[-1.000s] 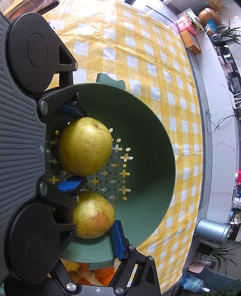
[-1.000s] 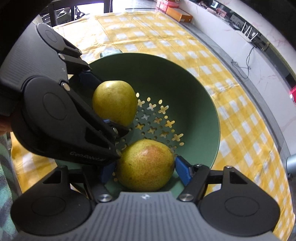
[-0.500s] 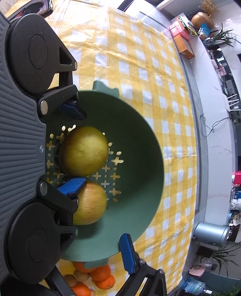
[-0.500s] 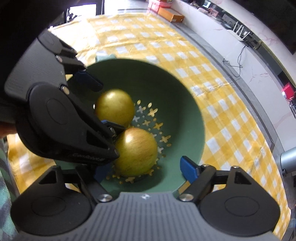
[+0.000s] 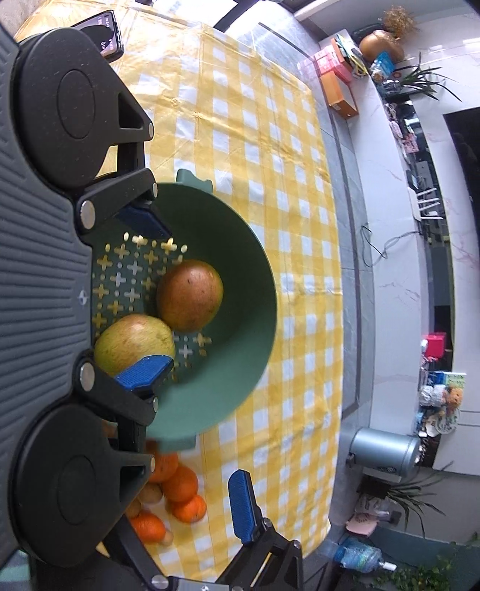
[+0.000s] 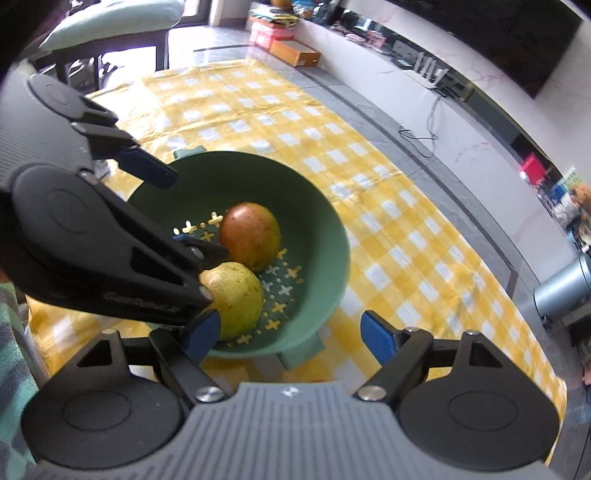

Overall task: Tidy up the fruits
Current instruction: 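Lift both open tools out of the colander back toward the fruit, then close the left tool around the green cucumber while the right tool approaches a tangerine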

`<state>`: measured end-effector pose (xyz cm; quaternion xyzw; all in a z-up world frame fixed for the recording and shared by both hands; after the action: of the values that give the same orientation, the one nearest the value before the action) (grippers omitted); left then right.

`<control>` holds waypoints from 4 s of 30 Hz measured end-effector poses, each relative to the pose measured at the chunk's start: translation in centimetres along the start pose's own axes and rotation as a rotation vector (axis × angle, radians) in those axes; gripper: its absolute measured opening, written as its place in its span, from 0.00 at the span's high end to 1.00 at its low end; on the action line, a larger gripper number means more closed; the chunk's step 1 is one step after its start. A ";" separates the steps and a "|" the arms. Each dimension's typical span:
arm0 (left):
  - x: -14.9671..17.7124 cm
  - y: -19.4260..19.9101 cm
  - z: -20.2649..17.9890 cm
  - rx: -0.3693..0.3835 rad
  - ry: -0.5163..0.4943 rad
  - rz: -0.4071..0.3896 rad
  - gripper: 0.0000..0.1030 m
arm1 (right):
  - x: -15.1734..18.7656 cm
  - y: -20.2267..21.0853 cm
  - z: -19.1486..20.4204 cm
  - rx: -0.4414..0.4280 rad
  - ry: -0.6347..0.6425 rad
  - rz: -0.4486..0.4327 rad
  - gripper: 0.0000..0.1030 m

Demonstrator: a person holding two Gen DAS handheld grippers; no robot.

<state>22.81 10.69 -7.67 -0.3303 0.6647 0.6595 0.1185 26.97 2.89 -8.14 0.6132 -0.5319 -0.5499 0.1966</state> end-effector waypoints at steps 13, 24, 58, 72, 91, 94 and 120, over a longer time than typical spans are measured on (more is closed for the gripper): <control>4.9 5.2 -7.1 0.219 -0.133 -0.061 0.18 | 11.8 5.9 -0.9 0.154 -0.502 -0.081 0.22; 11.0 5.4 -10.9 0.315 -0.295 0.003 0.18 | 19.4 7.2 2.0 0.153 -0.757 -0.103 0.21; 16.9 -1.2 -12.8 0.267 -0.515 0.098 0.19 | 21.3 3.6 3.0 0.059 -0.857 -0.075 0.53; 16.8 -1.0 -12.7 0.263 -0.455 0.105 0.28 | 22.4 3.9 1.8 0.128 -0.931 -0.071 0.50; 15.7 -1.5 -14.5 0.352 -0.474 0.101 0.38 | 22.7 2.5 2.2 0.056 -0.964 -0.036 0.78; 16.0 -2.0 -15.0 0.335 -0.510 0.105 0.38 | 22.6 2.5 2.0 0.054 -0.978 -0.049 0.78; 13.0 -3.9 -12.1 0.292 -0.152 0.133 0.51 | 21.0 2.8 -1.5 0.224 -0.994 -0.172 0.61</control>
<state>18.70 -4.20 -17.21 -0.2141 0.7630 0.5854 0.1712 23.51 -16.88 -15.12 0.3369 -0.5642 -0.7288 -0.1926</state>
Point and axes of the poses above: each gripper's, at about its wrist camera, not at the fingertips, and y roughly against the way its jaws point, z to its left, x to its underside, the point moved 10 cm from there along -y, roughly the way its jaws point, and after that the axes turned 14 degrees about y, right-handed, at the moved point
